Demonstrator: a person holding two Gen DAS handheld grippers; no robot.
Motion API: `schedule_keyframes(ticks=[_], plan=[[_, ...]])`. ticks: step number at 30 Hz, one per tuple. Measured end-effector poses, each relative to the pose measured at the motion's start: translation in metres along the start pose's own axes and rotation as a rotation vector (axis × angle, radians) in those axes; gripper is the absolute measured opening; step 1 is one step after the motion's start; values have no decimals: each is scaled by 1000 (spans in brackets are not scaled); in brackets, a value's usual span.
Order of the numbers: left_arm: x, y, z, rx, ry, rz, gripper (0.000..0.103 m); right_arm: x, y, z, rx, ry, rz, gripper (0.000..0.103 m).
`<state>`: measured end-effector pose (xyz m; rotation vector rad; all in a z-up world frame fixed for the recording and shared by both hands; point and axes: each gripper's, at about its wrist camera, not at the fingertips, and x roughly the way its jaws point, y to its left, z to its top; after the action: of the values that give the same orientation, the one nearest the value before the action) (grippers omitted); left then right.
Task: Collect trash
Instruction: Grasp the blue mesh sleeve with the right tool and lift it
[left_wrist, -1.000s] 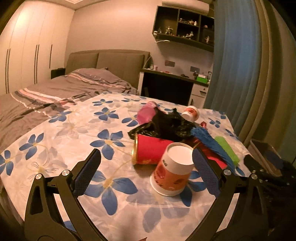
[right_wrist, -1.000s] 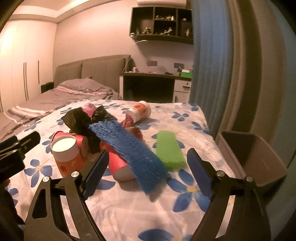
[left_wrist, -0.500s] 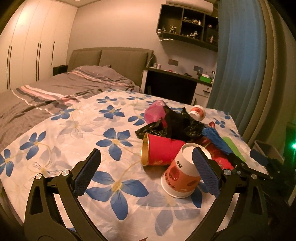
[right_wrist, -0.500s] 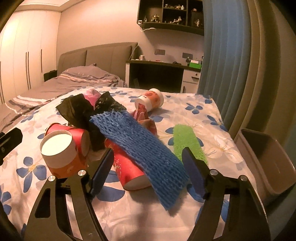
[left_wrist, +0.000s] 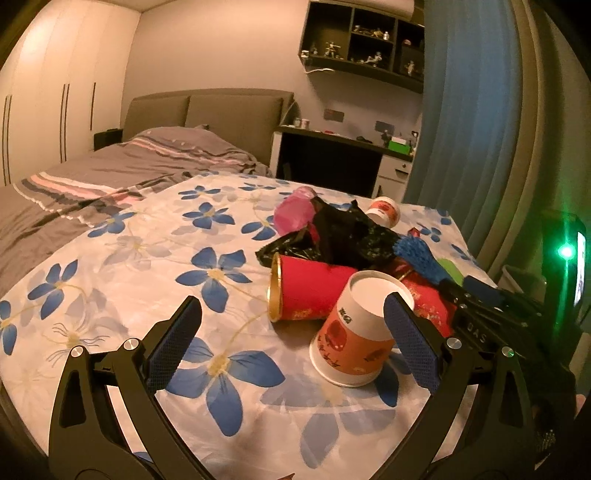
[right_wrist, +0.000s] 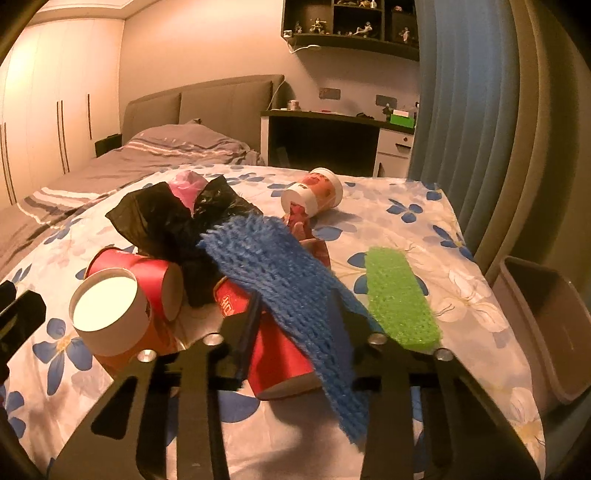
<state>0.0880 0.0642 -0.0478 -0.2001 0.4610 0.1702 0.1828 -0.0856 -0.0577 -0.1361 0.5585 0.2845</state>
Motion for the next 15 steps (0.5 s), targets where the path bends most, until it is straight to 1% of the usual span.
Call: schedule_keyframes(ticks=[1,2,3,6,10,15], plan=[[0,-1,0,2,2,-2,97,1,0,0,-1,3,7,23],[1,-2,-1,5,4,-5,97,1,0,1,-1,6,12,17],[1,-4,-2,9,8,-11,97,1,-1,0,0,6,19,14],[2,-7,-4,14,16,-19,97,-1,-3,0,3,-3,31,8],[4,-9,-4,17,21,-26,97,-9,-6,0,13,-22,39,6],[5,-14,-4,23,32,-37,97,-26,-19,4,48,-65,42,6]])
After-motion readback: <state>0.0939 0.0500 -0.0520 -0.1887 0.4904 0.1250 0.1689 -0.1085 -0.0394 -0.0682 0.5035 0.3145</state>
